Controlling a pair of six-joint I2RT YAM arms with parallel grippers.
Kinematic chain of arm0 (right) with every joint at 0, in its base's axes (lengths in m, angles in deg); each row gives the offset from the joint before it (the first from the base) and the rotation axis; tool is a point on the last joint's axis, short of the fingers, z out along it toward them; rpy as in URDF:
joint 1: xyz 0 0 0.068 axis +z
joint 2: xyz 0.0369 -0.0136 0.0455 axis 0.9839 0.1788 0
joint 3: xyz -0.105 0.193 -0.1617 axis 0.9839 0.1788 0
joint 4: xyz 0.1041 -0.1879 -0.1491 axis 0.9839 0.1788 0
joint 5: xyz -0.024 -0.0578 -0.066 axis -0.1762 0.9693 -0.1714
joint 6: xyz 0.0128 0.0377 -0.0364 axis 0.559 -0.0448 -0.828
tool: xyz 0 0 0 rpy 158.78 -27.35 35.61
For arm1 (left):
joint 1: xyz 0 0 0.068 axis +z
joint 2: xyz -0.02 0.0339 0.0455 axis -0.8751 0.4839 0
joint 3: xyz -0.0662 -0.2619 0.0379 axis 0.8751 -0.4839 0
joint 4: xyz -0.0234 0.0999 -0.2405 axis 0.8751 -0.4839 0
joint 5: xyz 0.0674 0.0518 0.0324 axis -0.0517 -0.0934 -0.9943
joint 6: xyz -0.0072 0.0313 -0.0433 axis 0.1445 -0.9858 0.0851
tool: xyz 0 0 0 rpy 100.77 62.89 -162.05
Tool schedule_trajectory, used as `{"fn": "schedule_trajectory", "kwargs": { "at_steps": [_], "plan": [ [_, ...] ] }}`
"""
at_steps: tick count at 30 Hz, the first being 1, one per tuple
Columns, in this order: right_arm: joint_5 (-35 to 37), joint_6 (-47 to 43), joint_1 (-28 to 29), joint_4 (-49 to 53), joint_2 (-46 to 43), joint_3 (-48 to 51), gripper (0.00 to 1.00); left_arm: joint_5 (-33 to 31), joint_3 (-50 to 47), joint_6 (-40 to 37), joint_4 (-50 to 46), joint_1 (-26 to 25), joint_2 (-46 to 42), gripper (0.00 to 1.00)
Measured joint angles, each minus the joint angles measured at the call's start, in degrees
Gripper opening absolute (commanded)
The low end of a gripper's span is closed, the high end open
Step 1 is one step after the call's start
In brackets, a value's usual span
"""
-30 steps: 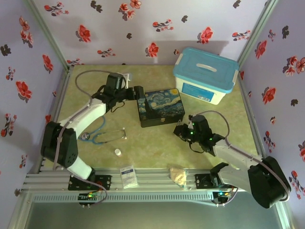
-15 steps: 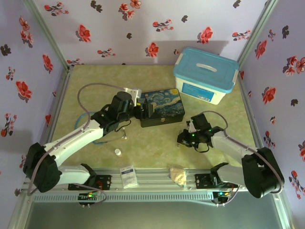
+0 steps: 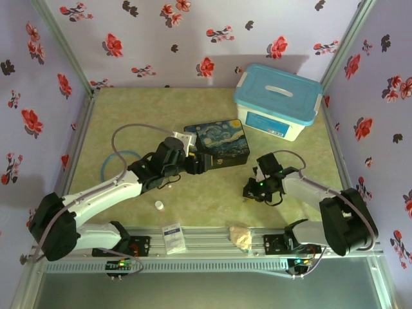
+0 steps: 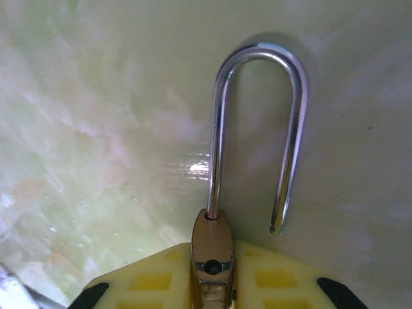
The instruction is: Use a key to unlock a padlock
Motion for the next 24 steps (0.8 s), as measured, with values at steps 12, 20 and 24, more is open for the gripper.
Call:
{"fn": "schedule_trajectory", "kwargs": {
  "at_steps": [12, 20, 24],
  "plan": [
    [7.0, -1.0, 0.0, 5.1, -1.6, -2.8, 0.34, 0.0, -2.1, 1.1, 2.3, 0.0, 0.0, 0.82],
    [15.5, -1.9, 0.0, 9.4, -3.5, -9.0, 0.84, -2.4, -2.2, -0.7, -0.9, 2.1, -5.2, 1.0],
    [24.9, -4.7, 0.0, 10.1, -7.2, -12.9, 0.99, -8.8, -3.3, -4.0, -3.6, 7.9, -14.1, 1.0]
  ]
}}
